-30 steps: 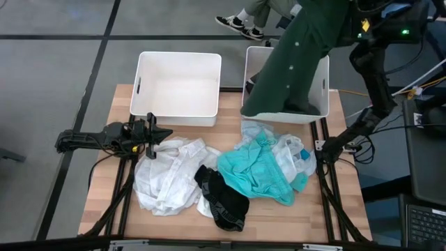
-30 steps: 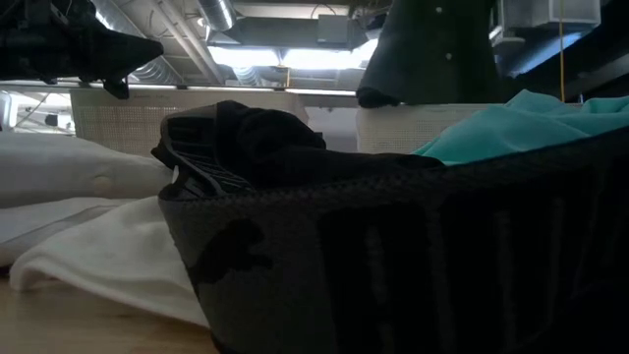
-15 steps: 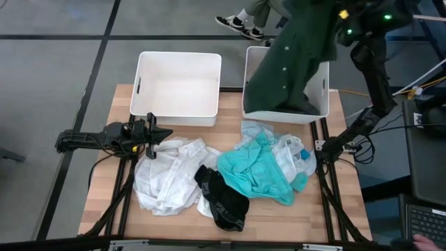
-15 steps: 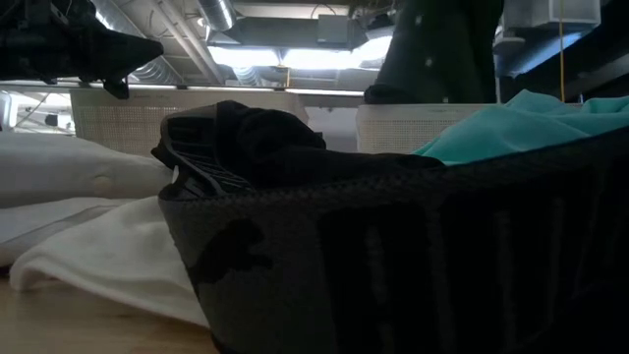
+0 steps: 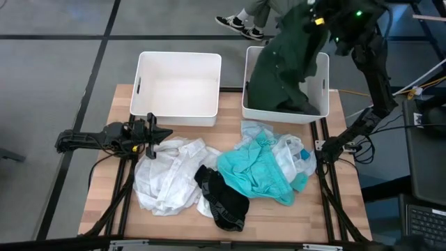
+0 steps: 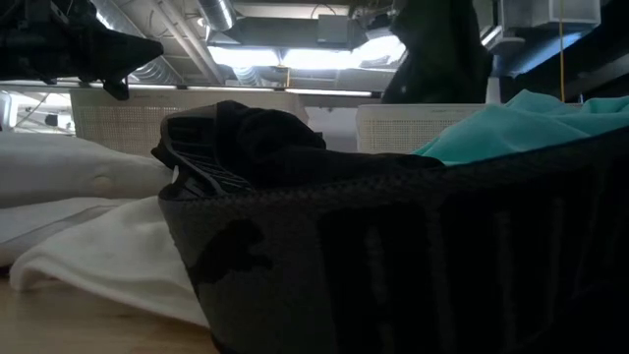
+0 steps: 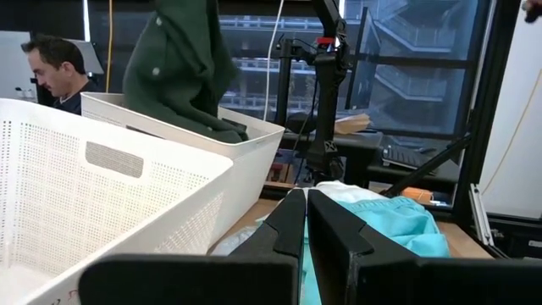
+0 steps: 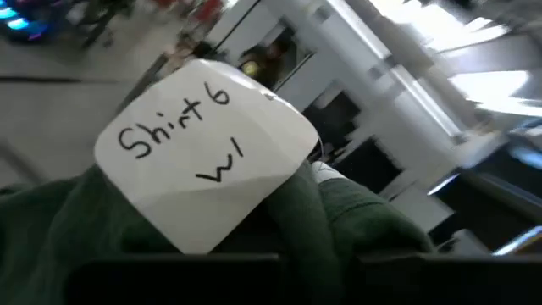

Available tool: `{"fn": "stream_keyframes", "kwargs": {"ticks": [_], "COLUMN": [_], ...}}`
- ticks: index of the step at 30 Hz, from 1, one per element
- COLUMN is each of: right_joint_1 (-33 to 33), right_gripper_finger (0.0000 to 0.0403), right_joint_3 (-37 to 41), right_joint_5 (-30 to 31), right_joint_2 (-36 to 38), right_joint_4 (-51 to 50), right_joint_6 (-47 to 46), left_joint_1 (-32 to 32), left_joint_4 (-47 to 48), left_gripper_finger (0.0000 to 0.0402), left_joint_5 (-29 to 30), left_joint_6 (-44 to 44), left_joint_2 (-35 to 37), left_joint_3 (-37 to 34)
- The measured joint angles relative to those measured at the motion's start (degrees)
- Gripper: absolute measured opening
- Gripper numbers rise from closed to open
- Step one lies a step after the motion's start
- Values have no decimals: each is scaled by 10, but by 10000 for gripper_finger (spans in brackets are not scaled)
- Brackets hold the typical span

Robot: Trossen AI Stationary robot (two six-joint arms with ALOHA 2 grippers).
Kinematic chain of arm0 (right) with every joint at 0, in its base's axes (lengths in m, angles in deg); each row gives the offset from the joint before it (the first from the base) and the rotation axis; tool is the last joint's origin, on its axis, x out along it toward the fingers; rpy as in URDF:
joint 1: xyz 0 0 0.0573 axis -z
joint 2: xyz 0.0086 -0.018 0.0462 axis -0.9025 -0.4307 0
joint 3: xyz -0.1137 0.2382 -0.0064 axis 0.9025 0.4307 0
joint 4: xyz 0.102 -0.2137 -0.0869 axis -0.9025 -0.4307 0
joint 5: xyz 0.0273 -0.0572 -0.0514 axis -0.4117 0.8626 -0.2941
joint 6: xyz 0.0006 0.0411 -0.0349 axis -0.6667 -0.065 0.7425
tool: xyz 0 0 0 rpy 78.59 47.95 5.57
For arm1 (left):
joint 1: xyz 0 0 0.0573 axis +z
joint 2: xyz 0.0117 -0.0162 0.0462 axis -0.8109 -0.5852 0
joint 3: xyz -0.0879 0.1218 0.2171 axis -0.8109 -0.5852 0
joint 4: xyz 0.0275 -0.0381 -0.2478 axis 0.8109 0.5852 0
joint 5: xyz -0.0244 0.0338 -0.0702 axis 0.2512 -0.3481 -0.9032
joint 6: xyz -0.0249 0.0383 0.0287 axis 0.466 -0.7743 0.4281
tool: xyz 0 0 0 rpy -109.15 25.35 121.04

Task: Sort clothes
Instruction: Put the green polo shirt into the right white bin

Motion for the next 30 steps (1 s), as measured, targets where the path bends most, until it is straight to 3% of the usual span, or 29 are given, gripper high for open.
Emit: {"fn": "stream_keyframes", "kwargs": {"ticks": [13, 20, 30], "right_joint_1": [0, -1, 7], "right_gripper_finger": [28, 28, 28], "right_joint_3": [0, 55, 231], "right_joint_5": [-120, -167, -171], "right_joint_2": [-1, -1, -1], "right_joint_4": [-270, -287, -249], "right_joint_6": [-166, -205, -217], "left_joint_1": [0, 0, 0], "left_joint_4": [0, 0, 0], "left_gripper_finger": [8, 8, 8], "left_joint_5": [0, 0, 0], "left_joint_6": [1, 3, 6], "left_joint_2": [0, 0, 0], "left_joint_3": [0, 0, 0]}}
